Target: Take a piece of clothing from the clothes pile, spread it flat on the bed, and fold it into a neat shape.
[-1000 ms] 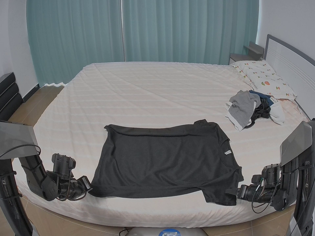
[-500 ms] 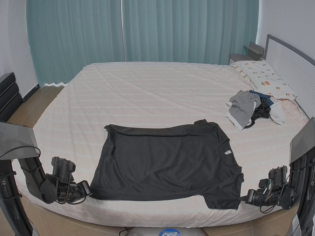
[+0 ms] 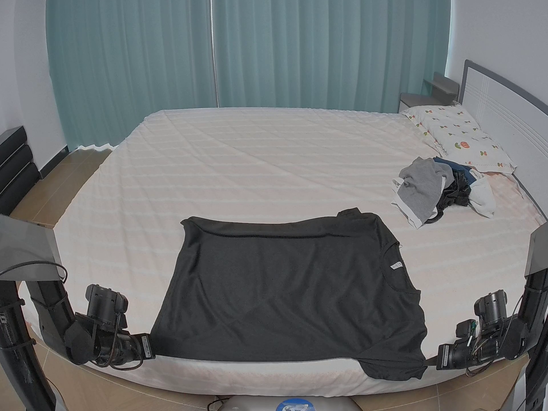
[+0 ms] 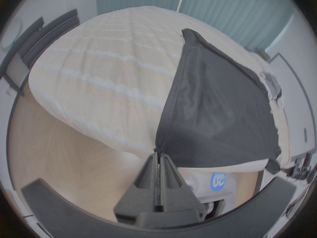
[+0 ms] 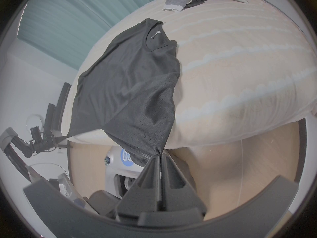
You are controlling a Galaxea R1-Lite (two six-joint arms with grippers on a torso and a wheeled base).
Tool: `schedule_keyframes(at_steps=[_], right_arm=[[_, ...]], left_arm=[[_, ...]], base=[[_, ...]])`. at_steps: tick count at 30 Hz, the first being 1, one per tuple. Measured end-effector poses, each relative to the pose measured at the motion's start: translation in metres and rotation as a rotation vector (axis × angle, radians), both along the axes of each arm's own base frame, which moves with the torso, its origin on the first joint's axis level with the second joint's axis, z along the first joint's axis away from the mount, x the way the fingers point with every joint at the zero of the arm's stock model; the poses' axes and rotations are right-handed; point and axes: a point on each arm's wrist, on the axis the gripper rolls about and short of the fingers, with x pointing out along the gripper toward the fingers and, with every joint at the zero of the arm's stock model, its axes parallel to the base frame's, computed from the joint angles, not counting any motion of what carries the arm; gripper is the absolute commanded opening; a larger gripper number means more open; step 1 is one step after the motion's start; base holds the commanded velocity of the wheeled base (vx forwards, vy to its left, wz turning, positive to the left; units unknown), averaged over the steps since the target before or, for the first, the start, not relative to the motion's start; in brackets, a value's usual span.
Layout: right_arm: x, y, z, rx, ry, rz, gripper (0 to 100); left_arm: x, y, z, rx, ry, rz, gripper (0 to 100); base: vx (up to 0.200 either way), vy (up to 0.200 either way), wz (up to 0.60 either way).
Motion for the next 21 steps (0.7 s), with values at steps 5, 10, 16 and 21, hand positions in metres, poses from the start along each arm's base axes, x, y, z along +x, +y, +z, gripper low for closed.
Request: schedule_keyframes(at_steps=[5, 10, 16, 21], right_arm=[[-0.010, -0.002, 0.002, -0.104, 0.054, 0.022, 0], [-0.014, -0.001, 0.003, -0.130, 0.076, 0.038, 0], [-0.016, 0.000, 0.003, -0.137, 0.091, 0.051, 0], [-0.014, 0.000, 0.003, -0.143, 0.079, 0.052, 0]], left_arm=[[-0.014, 0.002, -0.002, 0.073, 0.038, -0.046, 0], [-0.022, 0.003, -0.004, 0.093, 0.068, -0.059, 0], [-0.029, 0.004, -0.007, 0.135, 0.104, -0.099, 0], [-0.029, 0.004, -0.010, 0.137, 0.114, -0.100, 0]], base=[[0.000, 0.000, 0.00], [0.000, 0.000, 0.00], [0.000, 0.000, 0.00], [0.000, 0.000, 0.00]])
